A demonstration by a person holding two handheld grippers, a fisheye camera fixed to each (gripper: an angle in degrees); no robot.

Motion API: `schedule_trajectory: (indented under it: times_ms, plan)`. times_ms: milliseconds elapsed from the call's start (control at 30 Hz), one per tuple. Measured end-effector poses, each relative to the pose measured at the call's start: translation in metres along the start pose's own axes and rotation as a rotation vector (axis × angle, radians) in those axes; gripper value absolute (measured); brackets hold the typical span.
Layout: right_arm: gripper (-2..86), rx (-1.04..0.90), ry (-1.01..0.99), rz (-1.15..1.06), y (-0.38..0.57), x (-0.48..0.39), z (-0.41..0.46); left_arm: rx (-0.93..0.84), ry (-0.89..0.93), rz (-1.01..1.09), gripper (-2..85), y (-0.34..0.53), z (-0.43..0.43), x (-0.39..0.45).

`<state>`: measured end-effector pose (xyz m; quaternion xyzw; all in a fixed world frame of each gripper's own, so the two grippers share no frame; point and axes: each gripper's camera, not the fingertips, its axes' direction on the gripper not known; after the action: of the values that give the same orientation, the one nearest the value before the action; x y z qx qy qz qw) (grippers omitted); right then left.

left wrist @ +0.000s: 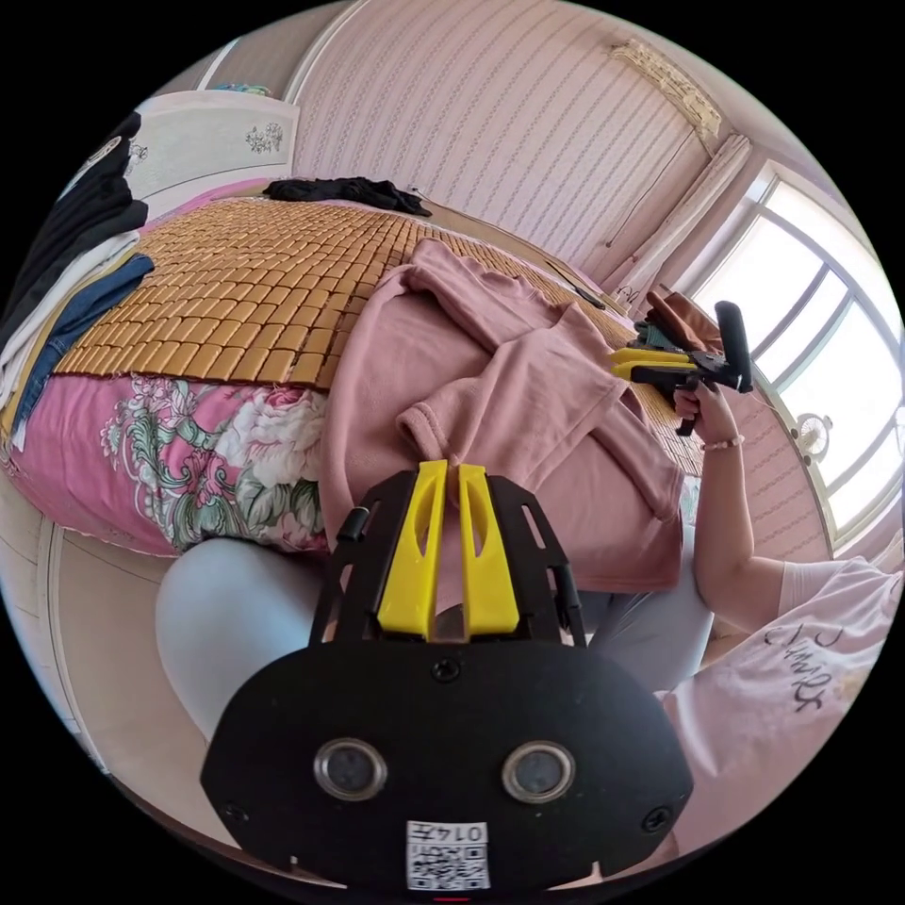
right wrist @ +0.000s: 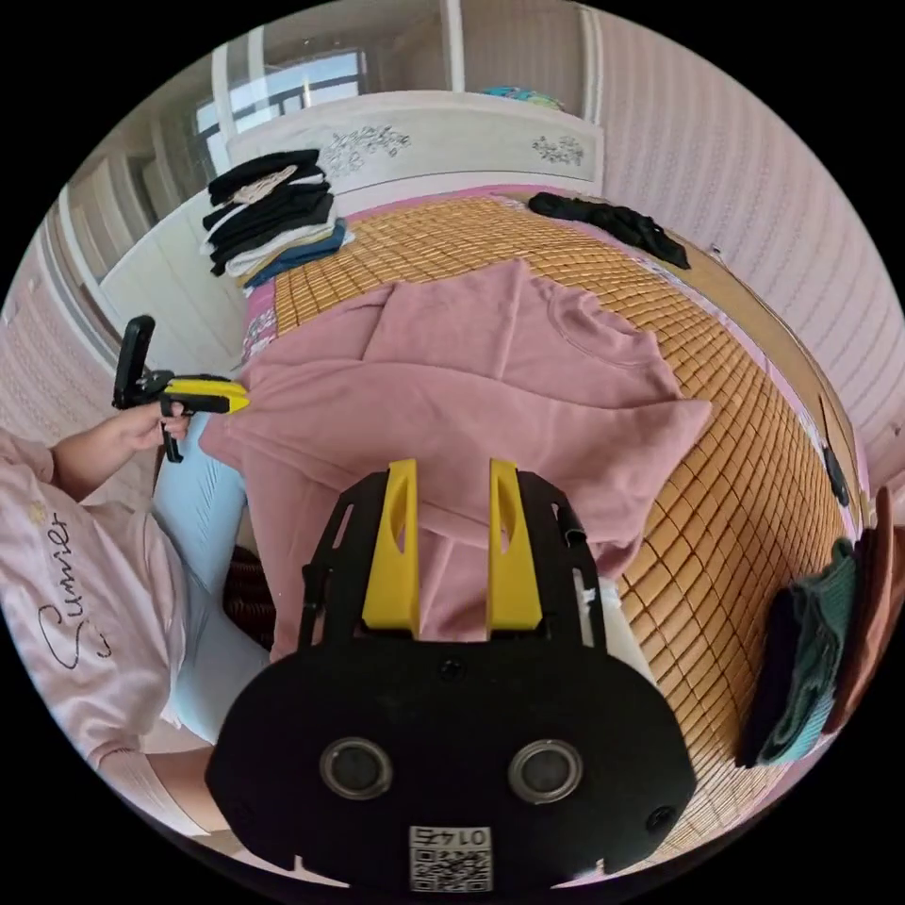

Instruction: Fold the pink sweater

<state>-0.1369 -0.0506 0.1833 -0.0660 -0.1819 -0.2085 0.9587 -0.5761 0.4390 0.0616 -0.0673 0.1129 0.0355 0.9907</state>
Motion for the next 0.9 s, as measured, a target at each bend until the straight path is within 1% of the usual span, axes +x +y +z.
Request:
schedule_trajectory:
  times_ms: [67, 100, 167, 233, 333, 400, 467, 500, 567, 600, 667, 767, 833, 900]
  plan:
    - [8.0, 0.106, 0.009, 0.175, 0.024, 0.045, -0.018, 0.016, -0.005, 0.016, 0.2, 0.0, -0.006, 0.003]
    - [6.9, 0.129, 0.008, 0.214, 0.031, 0.055, -0.021, 0.024, -0.01, 0.024, 0.3, 0.0, -0.009, 0.005]
    - [1.9, 0.196, 0.063, 0.436, 0.054, 0.095, -0.024, 0.022, -0.012, 0.039, 0.4, -0.001, -0.01, 0.006]
    - [0.9, 0.146, 0.125, 0.581, 0.064, 0.119, -0.015, -0.016, -0.017, 0.055, 0.6, -0.001, -0.002, 0.005]
    - [0.2, 0.031, 0.182, 0.589, 0.065, 0.133, 0.002, -0.046, 0.054, 0.031, 1.1, -0.006, -0.001, -0.005]
    - [0.0, 0.057, 0.205, 0.604, 0.065, 0.135, -0.005, -0.062, 0.083, 0.03, 1.8, -0.015, -0.012, -0.009]
    - [-0.1, 0.152, 0.228, 0.591, 0.066, 0.133, -0.021, -0.026, 0.074, 0.058, 2.3, -0.022, -0.026, -0.009]
    - [-0.1, 0.185, 0.222, 0.578, 0.066, 0.132, -0.024, 0.002, 0.049, 0.089, 1.9, -0.026, -0.036, -0.007]
    - [-0.1, 0.263, 0.142, 0.506, 0.066, 0.133, -0.028, 0.031, -0.007, 0.12, 1.8, -0.035, -0.049, -0.008]
    - [-0.1, 0.246, 0.123, 0.501, 0.065, 0.136, -0.024, 0.041, -0.024, 0.136, 2.3, -0.041, -0.054, -0.009]
    - [-0.2, 0.071, 0.16, 0.515, 0.066, 0.153, -0.005, 0.057, -0.029, 0.149, 3.6, -0.053, -0.059, -0.016]
    - [0.0, 0.113, 0.103, 0.548, 0.08, 0.17, -0.014, 0.071, -0.038, 0.212, 5.4, -0.088, -0.05, -0.025]
    - [0.2, 0.148, 0.077, 0.568, 0.089, 0.178, -0.022, 0.09, -0.009, 0.224, 6.4, -0.122, -0.038, -0.03]
    - [0.6, 0.173, 0.089, 0.587, 0.094, 0.184, -0.035, 0.115, 0.05, 0.247, 7.5, -0.175, -0.014, -0.032]
